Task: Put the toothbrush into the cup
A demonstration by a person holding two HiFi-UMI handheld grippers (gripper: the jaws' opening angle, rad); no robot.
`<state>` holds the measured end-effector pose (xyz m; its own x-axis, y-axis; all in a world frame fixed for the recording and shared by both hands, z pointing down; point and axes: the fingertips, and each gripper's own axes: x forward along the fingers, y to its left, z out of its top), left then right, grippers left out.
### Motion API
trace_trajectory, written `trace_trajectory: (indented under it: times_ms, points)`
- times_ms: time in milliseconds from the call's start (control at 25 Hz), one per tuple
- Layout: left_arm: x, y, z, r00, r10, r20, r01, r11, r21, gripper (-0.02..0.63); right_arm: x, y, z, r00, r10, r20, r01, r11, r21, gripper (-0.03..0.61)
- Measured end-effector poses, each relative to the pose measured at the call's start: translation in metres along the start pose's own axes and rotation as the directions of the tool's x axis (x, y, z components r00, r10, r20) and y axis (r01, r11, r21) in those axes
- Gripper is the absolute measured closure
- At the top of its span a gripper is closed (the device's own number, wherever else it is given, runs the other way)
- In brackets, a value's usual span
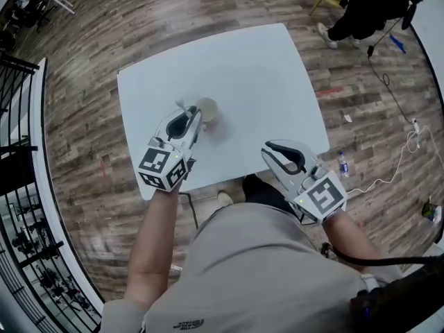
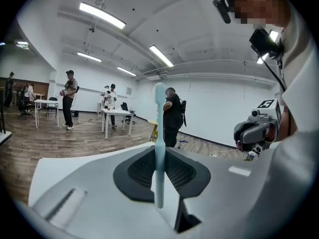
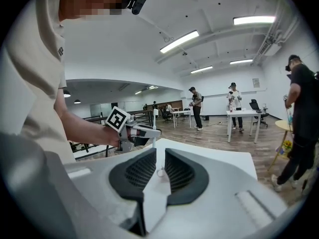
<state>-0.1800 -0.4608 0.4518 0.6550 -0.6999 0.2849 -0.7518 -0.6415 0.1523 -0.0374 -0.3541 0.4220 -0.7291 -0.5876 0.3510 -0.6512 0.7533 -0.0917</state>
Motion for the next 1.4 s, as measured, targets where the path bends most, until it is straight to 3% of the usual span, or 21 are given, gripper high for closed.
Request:
trace_trajectory:
  times_ms: [240, 560, 960, 1400]
  points:
    - [0.039, 0.019, -0.027, 0.999, 0.002, -0.048, -0.002, 1.000, 0.010, 0.568, 0.011, -0.019, -0.014, 1.000, 0.022, 0.002, -0.022, 0.996, 0.083, 0.534]
    - [0.074, 0.040, -0.063, 0.994, 0.002, -0.109, -0.001, 1.000, 0.014, 0.568, 0.032, -0.055, -0.034, 0.995, 0.025, -0.095, -0.019, 0.998, 0.063, 0.534]
    - [0.091, 0.058, -0.097, 0.984, 0.020, -0.177, -0.016, 1.000, 0.025, 0.568, 0.092, -0.058, -0.064, 0.945, 0.145, -0.292, -0.157, 0.987, -0.017, 0.534]
    - [0.092, 0.069, -0.127, 0.965, 0.052, -0.259, -0.040, 0.998, 0.051, 0.566, 0.112, -0.051, -0.083, 0.918, 0.212, -0.336, -0.220, 0.975, 0.015, 0.534]
